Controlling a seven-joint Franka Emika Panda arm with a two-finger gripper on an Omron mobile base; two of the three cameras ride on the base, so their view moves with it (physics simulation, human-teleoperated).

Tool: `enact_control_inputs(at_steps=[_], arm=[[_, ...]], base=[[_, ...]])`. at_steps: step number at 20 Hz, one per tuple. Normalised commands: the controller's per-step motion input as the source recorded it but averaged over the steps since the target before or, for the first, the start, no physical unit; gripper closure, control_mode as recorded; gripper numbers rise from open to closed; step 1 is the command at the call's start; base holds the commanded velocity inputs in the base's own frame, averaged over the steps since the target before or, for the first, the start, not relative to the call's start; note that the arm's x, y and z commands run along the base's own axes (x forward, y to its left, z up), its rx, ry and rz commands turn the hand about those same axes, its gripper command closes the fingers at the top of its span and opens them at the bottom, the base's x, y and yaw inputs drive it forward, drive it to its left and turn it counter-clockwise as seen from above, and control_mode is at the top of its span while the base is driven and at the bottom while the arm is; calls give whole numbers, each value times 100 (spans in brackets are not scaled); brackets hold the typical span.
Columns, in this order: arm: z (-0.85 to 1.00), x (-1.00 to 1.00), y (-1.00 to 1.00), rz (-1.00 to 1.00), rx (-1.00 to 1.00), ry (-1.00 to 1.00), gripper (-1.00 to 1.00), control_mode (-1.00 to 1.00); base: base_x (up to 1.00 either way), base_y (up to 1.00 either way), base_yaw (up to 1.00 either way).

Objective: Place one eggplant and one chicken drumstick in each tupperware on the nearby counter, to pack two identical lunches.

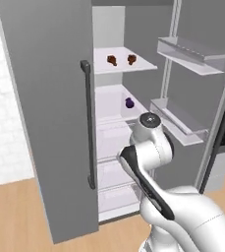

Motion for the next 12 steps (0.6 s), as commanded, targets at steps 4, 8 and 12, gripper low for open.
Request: enact_control_inputs(at_steps=[4,8,12], arm=[[0,0,0,0,0,0,-100,100],[0,0,0,0,0,0,-100,100],[0,0,0,0,0,0,-100,100]], base=[[62,1,-44],[24,56,-28],[36,23,-11]])
